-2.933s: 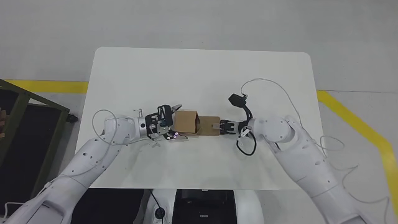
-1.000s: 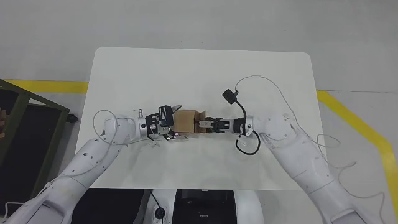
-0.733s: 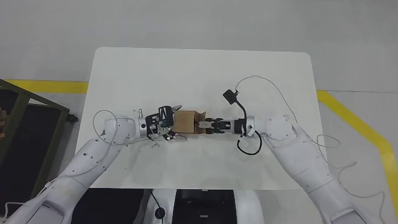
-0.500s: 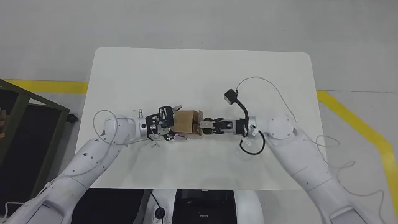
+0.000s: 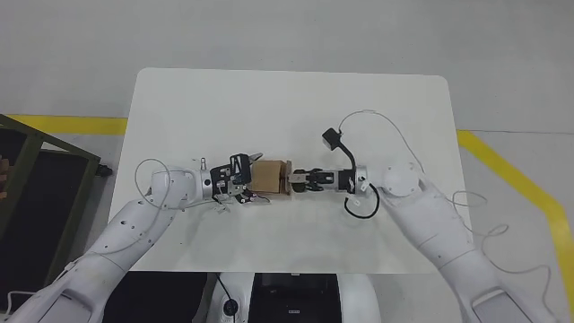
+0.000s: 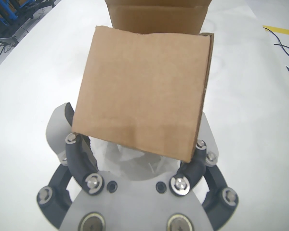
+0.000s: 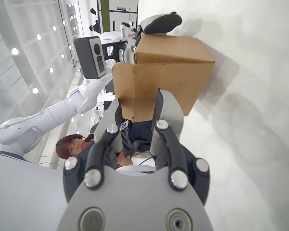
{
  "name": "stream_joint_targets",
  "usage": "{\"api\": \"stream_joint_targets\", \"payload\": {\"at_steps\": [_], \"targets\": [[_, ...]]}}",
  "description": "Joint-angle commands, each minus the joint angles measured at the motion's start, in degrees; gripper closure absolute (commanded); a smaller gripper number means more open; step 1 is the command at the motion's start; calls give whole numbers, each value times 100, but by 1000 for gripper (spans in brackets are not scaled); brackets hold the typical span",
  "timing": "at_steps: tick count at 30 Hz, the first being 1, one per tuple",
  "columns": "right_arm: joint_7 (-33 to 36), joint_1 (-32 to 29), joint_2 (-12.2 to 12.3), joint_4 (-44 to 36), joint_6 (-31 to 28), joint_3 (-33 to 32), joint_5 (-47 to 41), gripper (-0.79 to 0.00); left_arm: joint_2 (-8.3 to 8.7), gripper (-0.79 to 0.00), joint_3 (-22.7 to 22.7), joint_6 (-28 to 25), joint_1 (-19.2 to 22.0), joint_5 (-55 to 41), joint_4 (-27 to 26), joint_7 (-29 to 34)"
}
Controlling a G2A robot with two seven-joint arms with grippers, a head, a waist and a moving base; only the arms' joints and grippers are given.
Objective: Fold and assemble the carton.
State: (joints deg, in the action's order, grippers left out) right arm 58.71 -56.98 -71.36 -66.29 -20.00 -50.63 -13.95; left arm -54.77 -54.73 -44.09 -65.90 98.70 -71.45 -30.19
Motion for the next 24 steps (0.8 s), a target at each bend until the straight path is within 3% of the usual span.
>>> {"api": "stream_joint_targets", "payload": {"at_steps": [1,17,21,24], "targets": [[-101,5,1,5,45,0,98,-228,1,-785,1,-6,0,4,-3,2],[-430,-163,73,-387,464,-82,656,-160,-3,-785,30,-31,21,36,-24,32],[-276,-164,58,-319,355,-65,437,-197,-4,-785,31,-30,24,31,-27,52],[-155,-138,32,-186,245,-45,166,-299,-3,-785,35,-26,28,48,-35,75]]}}
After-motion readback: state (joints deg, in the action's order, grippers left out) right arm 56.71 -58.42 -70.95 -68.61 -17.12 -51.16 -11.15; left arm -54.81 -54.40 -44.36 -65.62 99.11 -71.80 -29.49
